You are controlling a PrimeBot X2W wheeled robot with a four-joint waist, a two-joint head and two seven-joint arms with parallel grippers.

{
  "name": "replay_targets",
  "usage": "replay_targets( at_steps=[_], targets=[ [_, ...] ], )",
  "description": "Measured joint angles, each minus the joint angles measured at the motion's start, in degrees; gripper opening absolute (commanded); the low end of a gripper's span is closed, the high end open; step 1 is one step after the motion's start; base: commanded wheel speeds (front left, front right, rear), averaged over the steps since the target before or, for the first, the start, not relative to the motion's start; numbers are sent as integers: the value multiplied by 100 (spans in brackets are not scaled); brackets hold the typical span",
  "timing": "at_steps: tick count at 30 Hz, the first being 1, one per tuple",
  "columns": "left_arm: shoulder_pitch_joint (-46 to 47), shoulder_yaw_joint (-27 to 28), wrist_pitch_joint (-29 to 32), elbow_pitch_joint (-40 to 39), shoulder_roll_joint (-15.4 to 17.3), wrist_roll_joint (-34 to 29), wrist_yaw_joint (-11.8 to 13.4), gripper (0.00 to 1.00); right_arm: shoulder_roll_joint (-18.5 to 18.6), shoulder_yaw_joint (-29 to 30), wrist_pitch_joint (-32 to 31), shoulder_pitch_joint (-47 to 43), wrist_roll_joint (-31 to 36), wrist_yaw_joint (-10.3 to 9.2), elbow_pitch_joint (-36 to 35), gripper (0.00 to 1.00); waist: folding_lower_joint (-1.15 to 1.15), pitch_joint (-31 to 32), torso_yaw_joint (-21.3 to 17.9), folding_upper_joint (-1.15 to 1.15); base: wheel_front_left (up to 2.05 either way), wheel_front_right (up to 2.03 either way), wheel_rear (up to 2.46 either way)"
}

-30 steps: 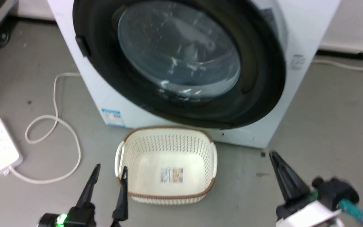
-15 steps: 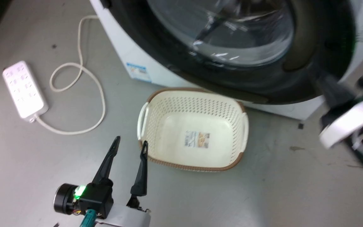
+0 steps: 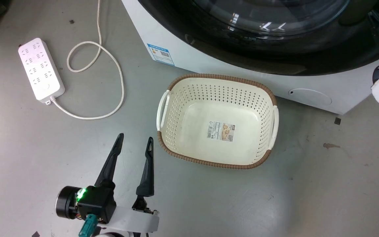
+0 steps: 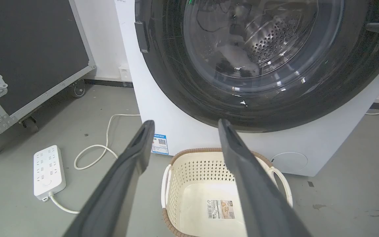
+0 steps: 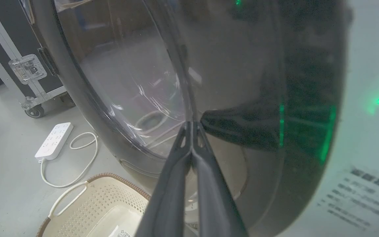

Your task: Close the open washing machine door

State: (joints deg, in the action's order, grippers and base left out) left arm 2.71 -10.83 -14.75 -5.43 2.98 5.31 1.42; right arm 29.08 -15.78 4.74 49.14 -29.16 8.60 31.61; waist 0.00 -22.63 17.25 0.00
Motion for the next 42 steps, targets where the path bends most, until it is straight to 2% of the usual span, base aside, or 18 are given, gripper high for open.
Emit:
replay_targets(
  at_steps=[7, 8, 9, 10, 14, 21, 27, 29, 34, 42],
  targets=[
    [-1, 38, 0, 131, -5, 92, -9, 100, -110, -91, 480, -55, -19, -44, 258, 0, 0, 321, -119, 0, 0, 0, 0],
    [-2, 63, 0, 164, -5, 105, -12, 100, -127, -107, 580, -115, -18, -62, 265, 28, 0, 400, -145, 0, 0, 0, 0],
    [-8, 94, 1, 207, -5, 124, -23, 100, -147, -129, 671, -205, -12, -76, 259, 91, 0, 486, -176, 0, 0, 0, 0],
    [-20, 126, 0, 245, -5, 140, -53, 100, -174, -157, 747, -327, 0, -98, 236, 100, 0, 583, -210, 0, 0, 0, 0],
    [-138, 278, 0, 466, -9, 154, -160, 100, -446, -126, 950, -1086, 44, -107, -48, 100, -1, 1018, -364, 0, 0, 0, 0],
    [-575, 516, 0, 711, -10, 170, -278, 100, -1087, 543, 1000, -2830, 946, -107, -1268, 100, -3, 1760, -791, 0, 0, 0, 0],
    [-794, 648, 0, 806, -11, 200, -402, 100, -2007, 1411, 1001, -4238, 1626, -107, -2137, 100, -3, 2172, -1235, 0, 0, 0, 0],
    [-838, 677, 0, 835, -10, 191, -430, 100, -2247, 1530, 1000, -4550, 1771, -108, -2326, 100, -2, 2251, -1379, 0, 0, 0, 0],
    [-842, 695, 0, 938, -11, 167, -513, 100, -2495, 1747, 1000, -4997, 1972, -107, -2588, 100, -2, 2373, -1627, 0, 0, 0, 0],
    [-842, 759, 0, 939, -10, 122, -521, 100, -2576, 1856, 1000, -5176, 2092, -107, -2705, 100, -1, 2388, -1741, 0, 0, 0, 0]
  ],
)
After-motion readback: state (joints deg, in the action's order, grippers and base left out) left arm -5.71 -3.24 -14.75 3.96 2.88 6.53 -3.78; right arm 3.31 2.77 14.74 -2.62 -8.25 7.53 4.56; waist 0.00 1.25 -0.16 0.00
